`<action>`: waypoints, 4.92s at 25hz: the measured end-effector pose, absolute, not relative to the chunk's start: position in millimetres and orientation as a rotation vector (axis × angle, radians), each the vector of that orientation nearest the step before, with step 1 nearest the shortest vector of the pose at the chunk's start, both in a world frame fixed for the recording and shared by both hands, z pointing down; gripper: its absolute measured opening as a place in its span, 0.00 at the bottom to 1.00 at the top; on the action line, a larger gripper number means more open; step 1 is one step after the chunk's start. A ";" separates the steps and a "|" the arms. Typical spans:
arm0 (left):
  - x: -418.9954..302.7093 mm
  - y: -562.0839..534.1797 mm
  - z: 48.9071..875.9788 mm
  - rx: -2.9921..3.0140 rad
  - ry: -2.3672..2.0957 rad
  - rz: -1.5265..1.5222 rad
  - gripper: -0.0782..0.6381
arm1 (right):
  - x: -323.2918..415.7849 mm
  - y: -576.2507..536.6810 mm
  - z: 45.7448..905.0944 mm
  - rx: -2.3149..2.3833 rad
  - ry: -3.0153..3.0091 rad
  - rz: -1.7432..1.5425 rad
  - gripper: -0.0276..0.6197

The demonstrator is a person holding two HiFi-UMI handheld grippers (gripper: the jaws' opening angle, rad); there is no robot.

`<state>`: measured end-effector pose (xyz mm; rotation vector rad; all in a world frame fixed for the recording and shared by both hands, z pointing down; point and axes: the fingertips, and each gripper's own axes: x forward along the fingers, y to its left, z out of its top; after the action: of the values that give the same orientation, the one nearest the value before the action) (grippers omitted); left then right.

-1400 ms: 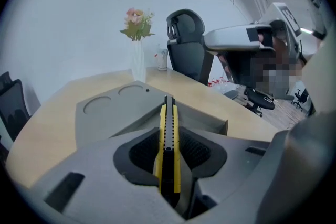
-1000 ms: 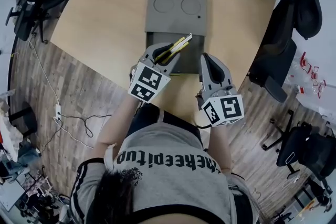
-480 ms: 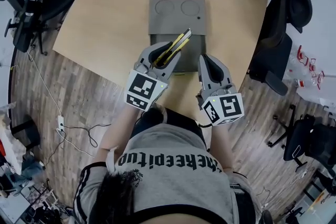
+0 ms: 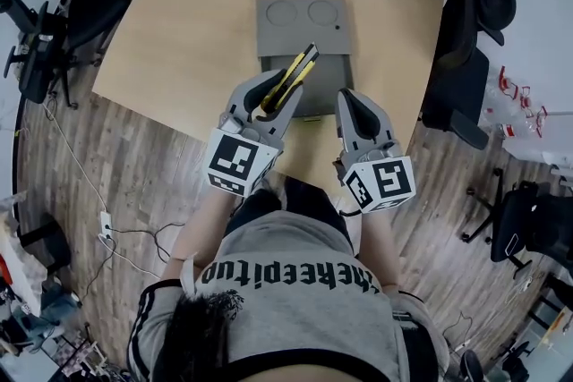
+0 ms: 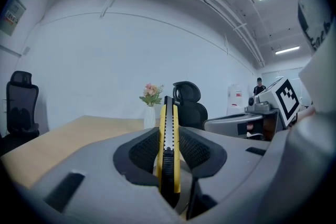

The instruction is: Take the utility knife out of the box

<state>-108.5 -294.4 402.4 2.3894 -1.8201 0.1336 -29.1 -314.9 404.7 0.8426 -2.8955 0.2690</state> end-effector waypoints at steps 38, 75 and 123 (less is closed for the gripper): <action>-135.3 -146.0 328.4 2.492 -1.909 -0.222 0.29 | -33.5 -176.6 343.7 0.999 -2.942 0.031 0.05; -154.9 -72.3 287.4 2.465 -2.057 -0.432 0.29 | -45.6 -115.9 311.6 0.931 -2.970 -0.097 0.05; -26.3 -9.5 265.8 2.297 -2.332 -0.419 0.29 | 72.8 -72.7 303.8 0.635 -3.085 -0.075 0.05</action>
<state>-26.3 -9.5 265.8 2.2972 -2.3324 -0.4188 72.8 -72.7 303.8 0.6350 -3.0854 -0.0753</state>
